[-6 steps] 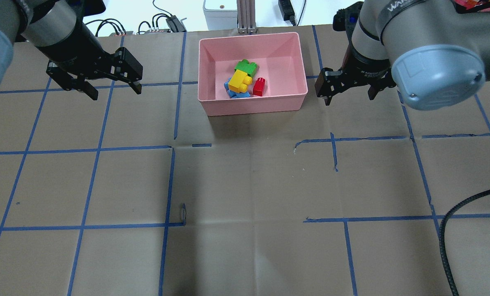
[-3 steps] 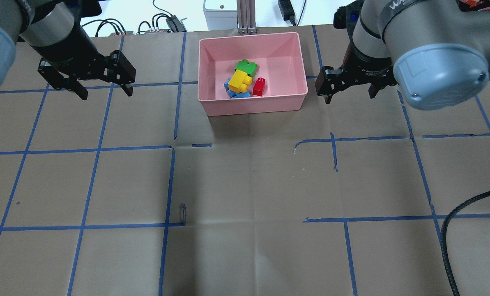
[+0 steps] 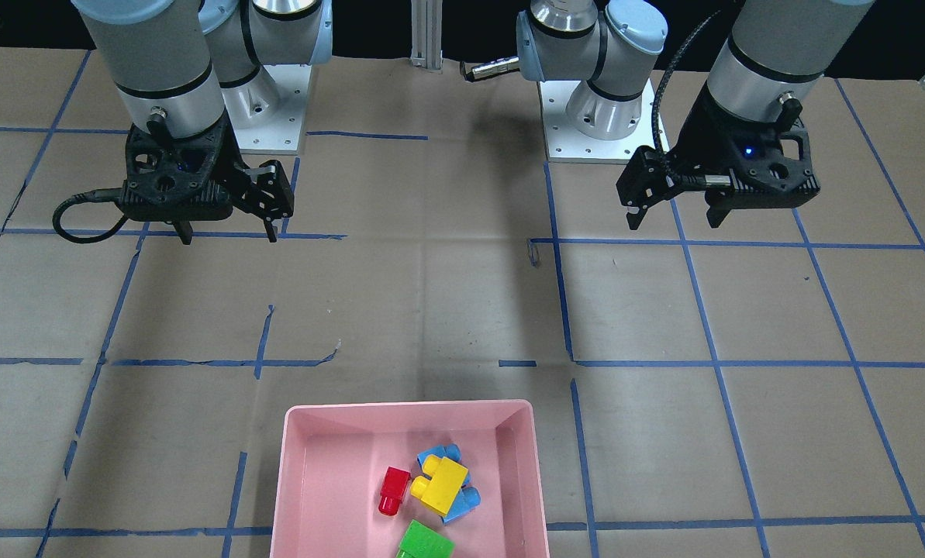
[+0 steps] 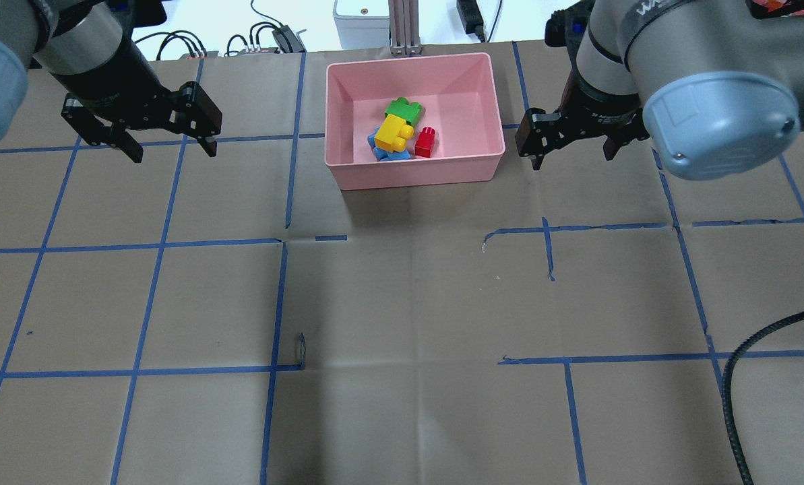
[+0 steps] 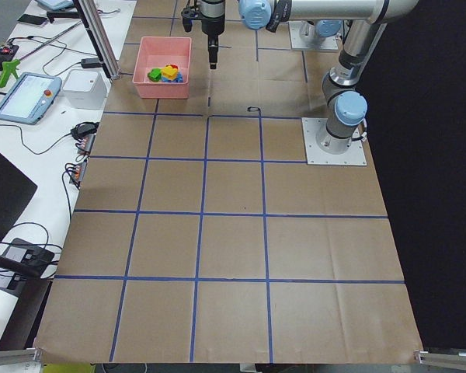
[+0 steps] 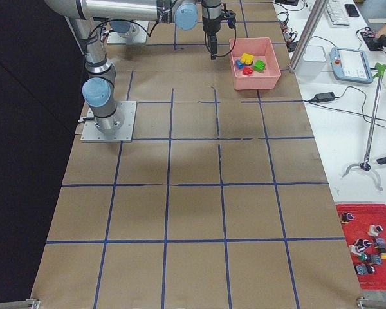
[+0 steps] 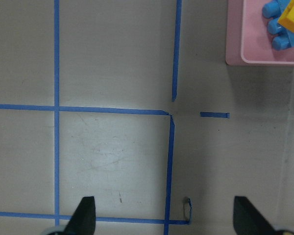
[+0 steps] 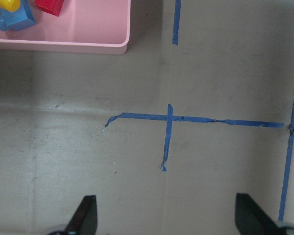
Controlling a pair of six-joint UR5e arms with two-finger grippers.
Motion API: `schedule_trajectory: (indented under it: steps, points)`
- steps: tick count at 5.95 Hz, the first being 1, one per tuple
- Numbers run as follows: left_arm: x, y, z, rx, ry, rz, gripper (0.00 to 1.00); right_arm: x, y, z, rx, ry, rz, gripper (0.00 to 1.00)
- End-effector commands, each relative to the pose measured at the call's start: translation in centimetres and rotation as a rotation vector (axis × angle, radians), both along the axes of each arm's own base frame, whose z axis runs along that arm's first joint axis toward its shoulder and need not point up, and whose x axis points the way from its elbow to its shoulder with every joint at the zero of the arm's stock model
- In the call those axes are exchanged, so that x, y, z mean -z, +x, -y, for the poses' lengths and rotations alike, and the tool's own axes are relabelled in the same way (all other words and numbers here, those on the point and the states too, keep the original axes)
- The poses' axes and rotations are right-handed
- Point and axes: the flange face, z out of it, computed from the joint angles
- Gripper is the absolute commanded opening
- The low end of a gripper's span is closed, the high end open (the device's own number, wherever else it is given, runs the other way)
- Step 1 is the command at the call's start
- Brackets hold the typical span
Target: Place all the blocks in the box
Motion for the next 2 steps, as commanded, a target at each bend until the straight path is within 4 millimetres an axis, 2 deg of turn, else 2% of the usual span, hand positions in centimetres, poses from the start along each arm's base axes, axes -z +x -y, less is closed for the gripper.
schedule_trajectory:
  steps: [1,2]
  points:
    - [-0.01,-0.02,-0.05,0.001,0.000,-0.001,0.99,0.04,0.04,0.34,0.000,-0.009,0.004,1.00]
    - [0.07,-0.03,-0.07,0.003,0.001,-0.003,0.99,0.35,0.11,0.43,-0.001,-0.003,0.002,1.00]
